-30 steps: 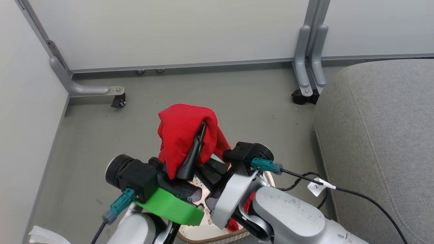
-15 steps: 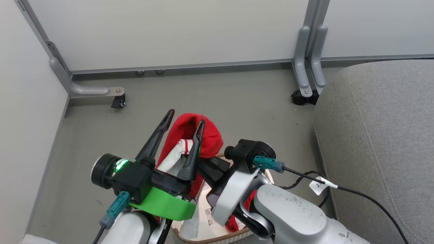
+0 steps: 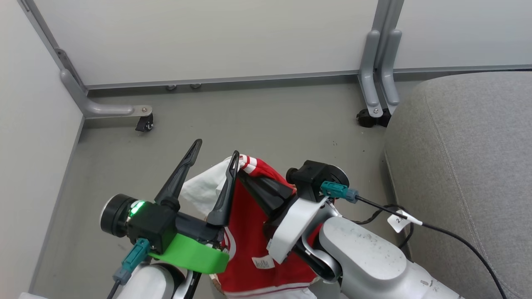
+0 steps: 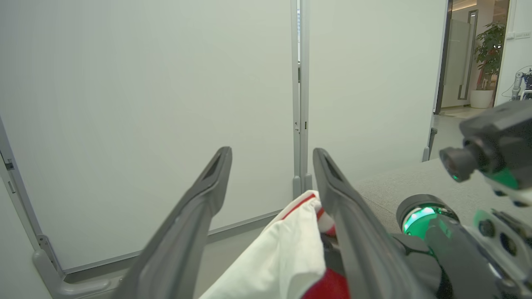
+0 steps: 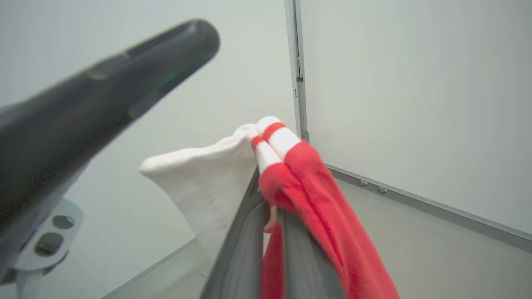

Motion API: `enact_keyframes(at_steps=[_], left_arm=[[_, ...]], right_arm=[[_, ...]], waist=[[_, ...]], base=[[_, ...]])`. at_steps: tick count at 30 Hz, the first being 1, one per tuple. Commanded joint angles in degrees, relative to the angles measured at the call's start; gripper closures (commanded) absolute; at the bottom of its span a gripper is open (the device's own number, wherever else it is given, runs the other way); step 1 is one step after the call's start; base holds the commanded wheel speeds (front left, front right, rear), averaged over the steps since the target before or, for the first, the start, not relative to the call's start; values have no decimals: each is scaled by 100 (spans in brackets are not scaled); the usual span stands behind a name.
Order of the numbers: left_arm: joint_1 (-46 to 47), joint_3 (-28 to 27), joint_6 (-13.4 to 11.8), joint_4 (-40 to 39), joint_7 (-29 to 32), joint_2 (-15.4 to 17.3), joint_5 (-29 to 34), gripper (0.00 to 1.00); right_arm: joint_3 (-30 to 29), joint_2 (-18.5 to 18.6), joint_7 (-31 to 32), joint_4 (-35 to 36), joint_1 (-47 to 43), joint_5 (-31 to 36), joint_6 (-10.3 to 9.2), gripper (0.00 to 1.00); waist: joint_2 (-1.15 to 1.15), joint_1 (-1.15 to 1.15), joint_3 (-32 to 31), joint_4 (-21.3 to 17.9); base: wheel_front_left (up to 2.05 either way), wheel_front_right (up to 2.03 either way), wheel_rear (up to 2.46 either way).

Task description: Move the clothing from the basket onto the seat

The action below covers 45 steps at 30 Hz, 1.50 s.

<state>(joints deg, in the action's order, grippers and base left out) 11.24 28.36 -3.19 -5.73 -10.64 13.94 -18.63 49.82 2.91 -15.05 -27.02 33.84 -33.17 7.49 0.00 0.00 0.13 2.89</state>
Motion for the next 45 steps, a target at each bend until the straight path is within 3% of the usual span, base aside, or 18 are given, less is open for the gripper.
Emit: enact_keyframes(at_steps=[1,31,45], left_arm=[[-71,8,6,-27,15,53,-73,0],[-750,541,168,-59,399,410,-155,0],[-809,651,207,-233,493,527,-187,0]], right_arm=[[-50,-1,-18,-29,21,52,0,100],[-607,0,-18,-137,-56,351,0,100],[-1535,41,-18,22,-95,867,0,100]], waist=[[0,0,4,-6],[0,0,92,-212],[0,0,381,-1070]], base=[[0,0,0],[0,0,0],[0,0,0]])
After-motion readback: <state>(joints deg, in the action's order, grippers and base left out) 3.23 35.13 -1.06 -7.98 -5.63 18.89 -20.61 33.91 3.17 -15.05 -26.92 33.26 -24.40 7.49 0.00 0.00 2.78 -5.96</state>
